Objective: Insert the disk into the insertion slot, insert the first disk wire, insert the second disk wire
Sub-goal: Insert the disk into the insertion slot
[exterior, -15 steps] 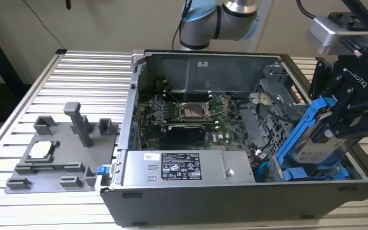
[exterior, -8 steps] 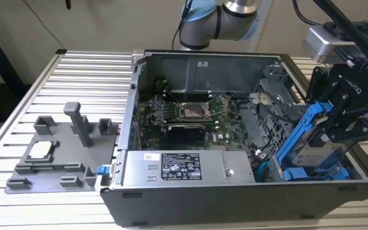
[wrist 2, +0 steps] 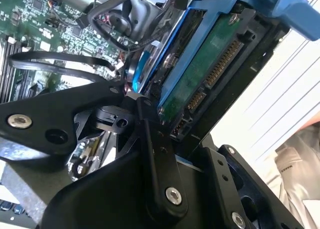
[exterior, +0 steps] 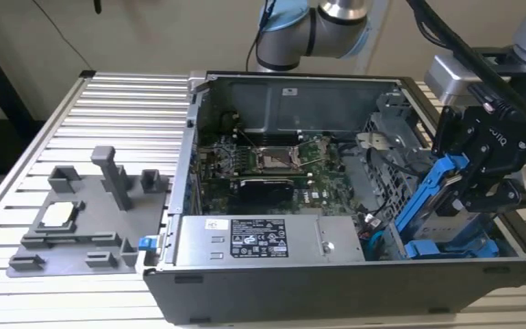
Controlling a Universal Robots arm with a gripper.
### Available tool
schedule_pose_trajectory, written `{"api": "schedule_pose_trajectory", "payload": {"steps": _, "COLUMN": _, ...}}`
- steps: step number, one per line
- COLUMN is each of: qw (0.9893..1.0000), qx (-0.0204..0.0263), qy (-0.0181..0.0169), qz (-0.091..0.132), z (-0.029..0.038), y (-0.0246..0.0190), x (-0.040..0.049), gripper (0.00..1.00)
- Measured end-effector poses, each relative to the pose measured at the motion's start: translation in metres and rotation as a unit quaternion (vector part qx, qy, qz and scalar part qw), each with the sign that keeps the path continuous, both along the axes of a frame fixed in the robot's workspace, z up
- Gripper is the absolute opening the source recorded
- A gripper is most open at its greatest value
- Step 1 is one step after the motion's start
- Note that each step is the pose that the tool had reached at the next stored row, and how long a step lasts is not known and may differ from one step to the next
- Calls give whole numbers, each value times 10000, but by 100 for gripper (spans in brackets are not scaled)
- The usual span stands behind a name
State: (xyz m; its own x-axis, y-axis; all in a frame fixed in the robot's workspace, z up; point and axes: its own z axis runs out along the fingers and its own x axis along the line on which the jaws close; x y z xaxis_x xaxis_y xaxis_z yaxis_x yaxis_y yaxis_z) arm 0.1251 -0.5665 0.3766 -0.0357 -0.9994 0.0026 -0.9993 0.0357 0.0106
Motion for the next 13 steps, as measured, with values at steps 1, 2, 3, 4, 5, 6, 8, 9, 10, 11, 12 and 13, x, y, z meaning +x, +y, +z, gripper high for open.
{"api": "schedule_pose_trajectory", "payload": {"steps": 1, "qw": 10000, "qx": -1, "qy": 0, "qz": 0, "z": -7, "y": 0, "x": 0, "gripper": 33}}
{"api": "schedule_pose_trajectory", "payload": {"steps": 2, "qw": 10000, "qx": -1, "qy": -1, "qz": 0, "z": -9, "y": 0, "x": 0, "gripper": 33}}
{"api": "schedule_pose_trajectory", "payload": {"steps": 3, "qw": 10000, "qx": -2, "qy": 0, "qz": 0, "z": -9, "y": 0, "x": 0, "gripper": 33}}
{"api": "schedule_pose_trajectory", "payload": {"steps": 4, "qw": 10000, "qx": -2, "qy": 0, "qz": 0, "z": -10, "y": 0, "x": 0, "gripper": 33}}
{"api": "schedule_pose_trajectory", "payload": {"steps": 5, "qw": 10000, "qx": -1, "qy": 1, "qz": 0, "z": -10, "y": 0, "x": 0, "gripper": 33}}
{"api": "schedule_pose_trajectory", "payload": {"steps": 6, "qw": 10000, "qx": -1, "qy": 2, "qz": 0, "z": -10, "y": 0, "x": 0, "gripper": 33}}
{"api": "schedule_pose_trajectory", "payload": {"steps": 8, "qw": 10000, "qx": -1, "qy": 2, "qz": 0, "z": -10, "y": 0, "x": 0, "gripper": 33}}
{"api": "schedule_pose_trajectory", "payload": {"steps": 9, "qw": 10000, "qx": -1, "qy": 2, "qz": 0, "z": -10, "y": 0, "x": 0, "gripper": 33}}
{"api": "schedule_pose_trajectory", "payload": {"steps": 10, "qw": 10000, "qx": -2, "qy": 2, "qz": 0, "z": -10, "y": 0, "x": 1, "gripper": 34}}
{"api": "schedule_pose_trajectory", "payload": {"steps": 11, "qw": 10000, "qx": -2, "qy": 2, "qz": 1, "z": -10, "y": 0, "x": 1, "gripper": 34}}
{"api": "schedule_pose_trajectory", "payload": {"steps": 12, "qw": 10000, "qx": -2, "qy": 3, "qz": 1, "z": -10, "y": 0, "x": 1, "gripper": 34}}
{"api": "schedule_pose_trajectory", "payload": {"steps": 13, "qw": 10000, "qx": -2, "qy": 3, "qz": 1, "z": -10, "y": 0, "x": 1, "gripper": 40}}
